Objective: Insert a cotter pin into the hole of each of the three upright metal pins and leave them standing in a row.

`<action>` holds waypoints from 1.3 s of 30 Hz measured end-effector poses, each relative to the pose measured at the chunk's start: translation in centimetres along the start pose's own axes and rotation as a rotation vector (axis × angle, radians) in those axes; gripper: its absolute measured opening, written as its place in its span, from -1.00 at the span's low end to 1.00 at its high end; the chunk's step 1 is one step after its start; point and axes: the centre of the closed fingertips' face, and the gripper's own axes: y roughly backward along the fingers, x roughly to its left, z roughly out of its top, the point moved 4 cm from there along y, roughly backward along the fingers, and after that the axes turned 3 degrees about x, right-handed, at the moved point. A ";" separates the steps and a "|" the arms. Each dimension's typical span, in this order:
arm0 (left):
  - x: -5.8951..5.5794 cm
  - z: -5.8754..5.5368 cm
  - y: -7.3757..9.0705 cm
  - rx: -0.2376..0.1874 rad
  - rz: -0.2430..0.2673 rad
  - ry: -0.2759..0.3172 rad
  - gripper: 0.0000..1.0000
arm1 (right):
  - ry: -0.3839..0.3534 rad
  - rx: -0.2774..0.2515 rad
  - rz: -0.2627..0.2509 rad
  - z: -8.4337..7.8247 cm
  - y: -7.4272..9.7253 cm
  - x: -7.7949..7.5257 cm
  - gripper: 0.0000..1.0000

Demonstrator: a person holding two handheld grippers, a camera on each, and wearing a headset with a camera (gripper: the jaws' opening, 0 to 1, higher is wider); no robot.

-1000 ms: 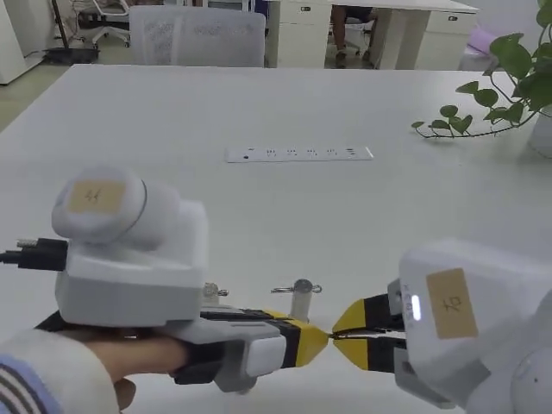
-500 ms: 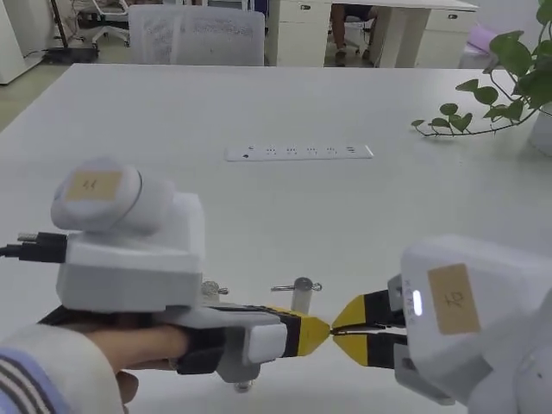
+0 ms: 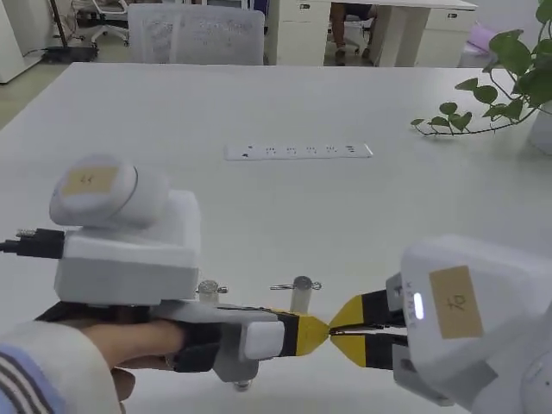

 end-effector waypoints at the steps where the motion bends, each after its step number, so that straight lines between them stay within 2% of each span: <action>1: 0.0 0.0 0.0 0.001 -0.002 0.006 -0.99 | 0.001 0.000 -0.001 0.0 0.0 0.0 -0.96; 8: 0.0 -0.3 -0.1 0.009 -0.014 0.061 -0.99 | -0.002 -0.003 0.003 0.1 0.0 0.1 -0.96; 10: 0.0 -0.3 0.0 0.012 -0.021 0.060 -0.99 | -0.009 -0.010 0.007 0.1 0.0 0.2 -0.96; 11: 0.0 -0.3 0.1 0.016 -0.025 0.080 -0.99 | -0.010 -0.011 0.007 0.1 0.0 0.2 -0.96; 16: 0.0 -0.2 0.0 0.009 -0.016 0.088 -0.99 | -0.006 -0.007 0.002 0.1 -0.1 0.0 -0.96; 21: -0.1 -0.4 0.1 0.035 -0.014 0.097 -1.00 | -0.005 -0.011 0.014 0.2 -0.1 0.3 -0.96; 22: 0.0 -0.6 0.1 0.051 -0.009 0.130 -1.00 | -0.005 -0.012 0.018 0.2 -0.1 0.4 -0.96; 26: -0.1 -0.5 0.1 0.046 -0.003 0.108 -1.00 | -0.001 -0.008 0.016 0.1 -0.2 0.4 -0.95; 30: -0.1 -0.5 0.1 0.052 -0.005 0.103 -1.00 | -0.032 -0.016 0.030 0.1 -0.1 0.3 -0.95; 39: -0.3 -0.4 0.2 0.055 -0.013 0.086 -1.00 | -0.027 -0.029 0.039 0.1 0.0 0.4 -0.93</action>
